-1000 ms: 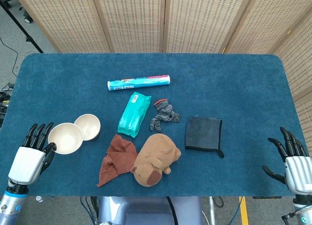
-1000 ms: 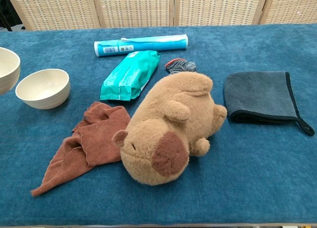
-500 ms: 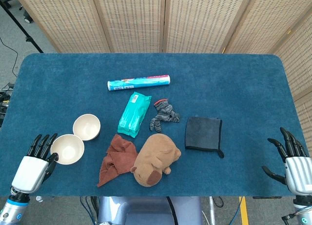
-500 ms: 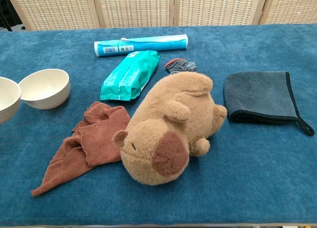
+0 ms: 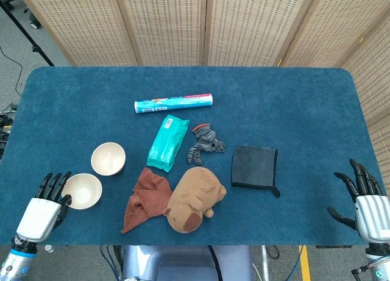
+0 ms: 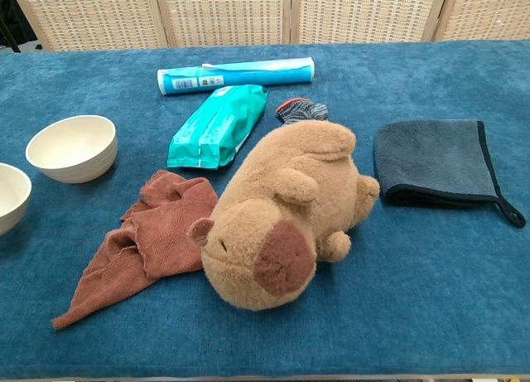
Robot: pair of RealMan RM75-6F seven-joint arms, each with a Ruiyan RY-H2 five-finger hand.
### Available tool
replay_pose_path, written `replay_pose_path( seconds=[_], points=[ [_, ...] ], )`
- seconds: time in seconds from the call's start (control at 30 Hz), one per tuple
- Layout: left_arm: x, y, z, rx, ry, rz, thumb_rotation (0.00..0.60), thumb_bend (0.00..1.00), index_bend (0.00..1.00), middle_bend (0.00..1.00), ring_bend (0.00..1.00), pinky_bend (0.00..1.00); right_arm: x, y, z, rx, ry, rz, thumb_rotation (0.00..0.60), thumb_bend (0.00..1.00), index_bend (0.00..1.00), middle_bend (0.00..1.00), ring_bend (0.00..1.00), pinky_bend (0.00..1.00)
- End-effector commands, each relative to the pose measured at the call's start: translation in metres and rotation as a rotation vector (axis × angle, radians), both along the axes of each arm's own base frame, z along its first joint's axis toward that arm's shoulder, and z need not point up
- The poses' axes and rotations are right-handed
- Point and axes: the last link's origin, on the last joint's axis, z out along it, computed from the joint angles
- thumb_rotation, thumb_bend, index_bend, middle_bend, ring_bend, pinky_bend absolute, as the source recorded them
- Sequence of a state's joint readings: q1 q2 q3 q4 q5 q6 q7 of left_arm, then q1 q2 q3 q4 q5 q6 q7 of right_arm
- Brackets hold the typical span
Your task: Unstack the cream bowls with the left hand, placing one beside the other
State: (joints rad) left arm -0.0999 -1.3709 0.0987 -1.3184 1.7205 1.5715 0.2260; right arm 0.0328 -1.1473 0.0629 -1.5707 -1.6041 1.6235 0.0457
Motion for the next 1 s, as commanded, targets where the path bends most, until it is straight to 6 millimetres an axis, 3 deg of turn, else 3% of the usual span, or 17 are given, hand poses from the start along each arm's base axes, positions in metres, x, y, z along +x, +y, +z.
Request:
replay_pose_path(
  seconds=[0.03, 0.57, 1.0],
  points=[
    [-0.003, -0.001, -0.002, -0.007, -0.001, 0.012, 0.6, 0.48, 0.7, 0.06, 0.05, 0.05, 0.001, 0.0, 0.0, -0.001, 0.0, 0.004, 0.6, 0.16, 0.22, 0.0, 0.0, 0.15],
    [-0.007, -0.009, -0.002, -0.115, -0.012, 0.067, 0.6, 0.41, 0.67, 0.06, 0.05, 0.05, -0.001, -0.001, 0.0, -0.008, -0.002, -0.002, 0.6, 0.16, 0.22, 0.0, 0.0, 0.15],
    [-0.004, -0.015, 0.015, -0.164, 0.01, 0.069, 0.6, 0.33, 0.47, 0.0, 0.01, 0.05, -0.001, -0.001, 0.0, -0.012, -0.005, -0.006, 0.6, 0.16, 0.22, 0.0, 0.0, 0.15]
  ],
)
